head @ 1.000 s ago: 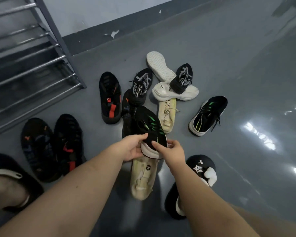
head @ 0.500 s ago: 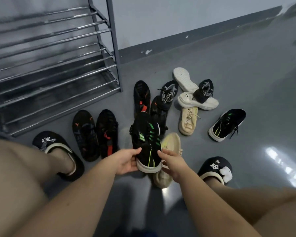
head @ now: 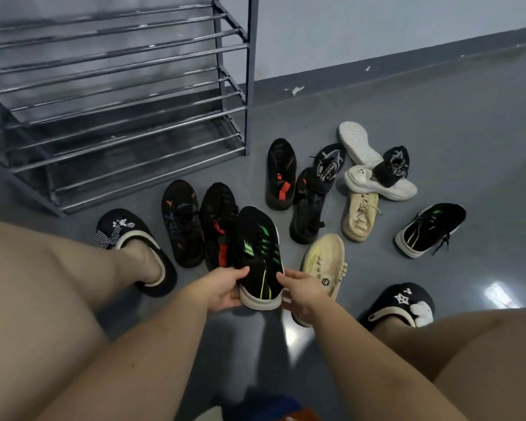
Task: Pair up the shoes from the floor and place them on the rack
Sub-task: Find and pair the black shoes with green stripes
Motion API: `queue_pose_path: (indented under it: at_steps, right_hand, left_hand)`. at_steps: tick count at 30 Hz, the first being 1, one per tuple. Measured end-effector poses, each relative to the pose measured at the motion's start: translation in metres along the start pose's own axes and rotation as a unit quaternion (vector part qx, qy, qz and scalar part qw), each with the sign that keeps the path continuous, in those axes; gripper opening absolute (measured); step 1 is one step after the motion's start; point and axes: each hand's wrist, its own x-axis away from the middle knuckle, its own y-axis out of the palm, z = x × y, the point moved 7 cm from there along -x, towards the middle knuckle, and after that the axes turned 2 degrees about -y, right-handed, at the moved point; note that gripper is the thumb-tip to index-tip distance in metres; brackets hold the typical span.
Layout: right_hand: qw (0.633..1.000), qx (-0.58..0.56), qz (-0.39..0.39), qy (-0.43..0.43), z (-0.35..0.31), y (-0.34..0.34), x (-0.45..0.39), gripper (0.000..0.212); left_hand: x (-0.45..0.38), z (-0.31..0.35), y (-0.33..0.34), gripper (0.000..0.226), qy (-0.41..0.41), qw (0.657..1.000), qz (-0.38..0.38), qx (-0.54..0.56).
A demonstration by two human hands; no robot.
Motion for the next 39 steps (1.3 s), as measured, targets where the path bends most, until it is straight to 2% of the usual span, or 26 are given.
queue_pose_path:
  at_steps: [4, 9, 20, 28, 31, 34, 39]
  right_hand:
    - [1.0, 0.008, 0.018, 0.012, 0.006, -0.007, -0.017, 0.013]
    - [0.998, -0.001, 0.054, 0.021, 0.01, -0.018, -0.043, 0.03]
    - [0.994, 0.034, 0.101, 0.019, 0.008, -0.022, -0.085, 0.033]
    - [0.994, 0.019, 0.07, 0.079, 0.011, -0.024, -0.076, 0.037]
    - [0.997, 0.015, 0.056, 0.058, 0.001, -0.022, -0.071, 0.039]
    - [0.998, 0.03, 0.055, 0.026, -0.008, -0.025, -0.065, 0.042]
    - [0.984, 0.132, 0.112, -0.038, -0.036, -0.057, -0.056, 0.052]
  left_hand:
    - [-0.016, 0.0, 0.005, 0.033, -0.008, 1.0, 0.006, 0.001]
    - [-0.039, 0.007, 0.009, 0.032, -0.009, 1.0, 0.016, -0.004]
    - [-0.077, 0.024, 0.006, 0.036, -0.017, 0.997, 0.048, -0.051]
    - [-0.08, 0.012, 0.01, 0.043, -0.036, 0.992, 0.06, -0.101]
    - [-0.07, 0.02, 0.017, 0.052, -0.015, 0.992, 0.073, -0.103]
    - [-0.062, 0.03, 0.024, 0.051, 0.024, 0.987, 0.079, -0.136]
    - [-0.058, 0.045, 0.037, 0.057, 0.091, 0.958, 0.114, -0.246]
